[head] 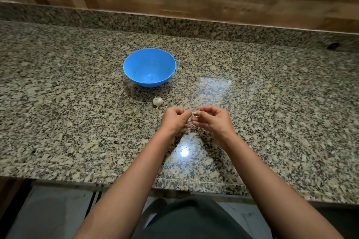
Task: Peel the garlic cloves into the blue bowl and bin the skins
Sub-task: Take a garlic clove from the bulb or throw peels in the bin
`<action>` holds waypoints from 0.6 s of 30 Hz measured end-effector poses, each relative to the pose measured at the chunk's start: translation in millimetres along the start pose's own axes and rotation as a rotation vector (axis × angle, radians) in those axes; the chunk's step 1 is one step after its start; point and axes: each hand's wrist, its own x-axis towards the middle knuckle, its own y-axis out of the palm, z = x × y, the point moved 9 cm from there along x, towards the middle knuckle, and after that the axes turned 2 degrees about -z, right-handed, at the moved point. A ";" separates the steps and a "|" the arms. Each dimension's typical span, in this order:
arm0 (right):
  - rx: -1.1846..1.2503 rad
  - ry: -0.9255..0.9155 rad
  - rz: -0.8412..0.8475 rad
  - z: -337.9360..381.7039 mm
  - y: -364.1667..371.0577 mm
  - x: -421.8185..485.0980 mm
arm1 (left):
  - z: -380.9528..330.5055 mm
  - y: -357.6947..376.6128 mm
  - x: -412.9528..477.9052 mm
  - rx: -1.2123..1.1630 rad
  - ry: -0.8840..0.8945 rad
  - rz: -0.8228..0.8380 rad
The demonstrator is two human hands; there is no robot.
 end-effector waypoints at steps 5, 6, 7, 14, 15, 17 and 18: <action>0.023 -0.025 -0.099 -3.7 1.7 0.4 | 0.3 0.9 1.1 -0.079 -0.026 -0.042; 0.022 -0.031 -0.110 -4.3 1.9 0.2 | 2.5 3.5 -0.7 -0.155 -0.064 -0.037; 0.015 -0.033 -0.124 -5.4 1.0 0.4 | 3.7 6.6 -3.8 -0.233 -0.101 -0.029; 0.032 -0.013 -0.120 -5.3 -19.1 -0.2 | 7.5 -2.1 -2.3 -0.245 -0.116 0.009; 0.017 -0.013 -0.105 -4.8 -18.0 -0.3 | 6.0 1.5 -2.9 -0.208 -0.099 0.050; -0.015 -0.016 -0.074 -3.4 -13.4 -1.2 | 4.4 9.1 -4.0 -0.181 -0.075 0.097; -0.027 -0.018 -0.060 -2.9 -10.7 -1.9 | 3.9 10.4 -4.4 -0.186 -0.069 0.092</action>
